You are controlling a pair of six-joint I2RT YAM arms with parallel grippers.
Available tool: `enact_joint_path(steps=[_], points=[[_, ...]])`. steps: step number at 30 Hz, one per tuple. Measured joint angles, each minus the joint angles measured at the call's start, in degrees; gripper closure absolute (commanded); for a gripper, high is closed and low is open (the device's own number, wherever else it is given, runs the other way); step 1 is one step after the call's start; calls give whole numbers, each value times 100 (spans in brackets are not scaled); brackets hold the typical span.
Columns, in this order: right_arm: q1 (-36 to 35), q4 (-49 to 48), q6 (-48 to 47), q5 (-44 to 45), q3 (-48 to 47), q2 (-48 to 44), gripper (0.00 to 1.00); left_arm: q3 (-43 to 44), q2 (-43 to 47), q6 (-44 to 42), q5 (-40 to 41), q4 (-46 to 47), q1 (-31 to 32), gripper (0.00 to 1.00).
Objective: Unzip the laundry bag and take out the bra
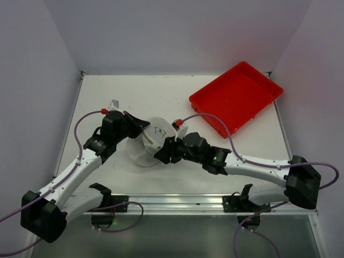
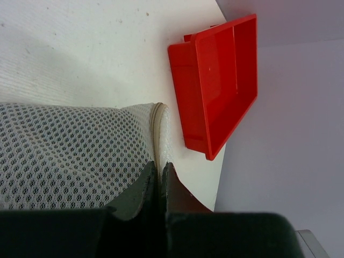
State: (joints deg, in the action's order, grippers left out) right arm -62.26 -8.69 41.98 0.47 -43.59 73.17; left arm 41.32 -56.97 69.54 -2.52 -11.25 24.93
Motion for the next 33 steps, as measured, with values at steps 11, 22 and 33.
enact_joint_path(steps=[11, 22, 33], points=[[0, -70, -59, 0, -227, 120, 62, -2, 0, 33, 9, 0, 0, 100], [0, -37, -63, 216, -262, 260, 97, -2, 0, 33, 7, 0, 0, 100], [245, 334, -426, 793, 551, -695, 100, 2, -90, -457, -302, -103, -352, 100]])
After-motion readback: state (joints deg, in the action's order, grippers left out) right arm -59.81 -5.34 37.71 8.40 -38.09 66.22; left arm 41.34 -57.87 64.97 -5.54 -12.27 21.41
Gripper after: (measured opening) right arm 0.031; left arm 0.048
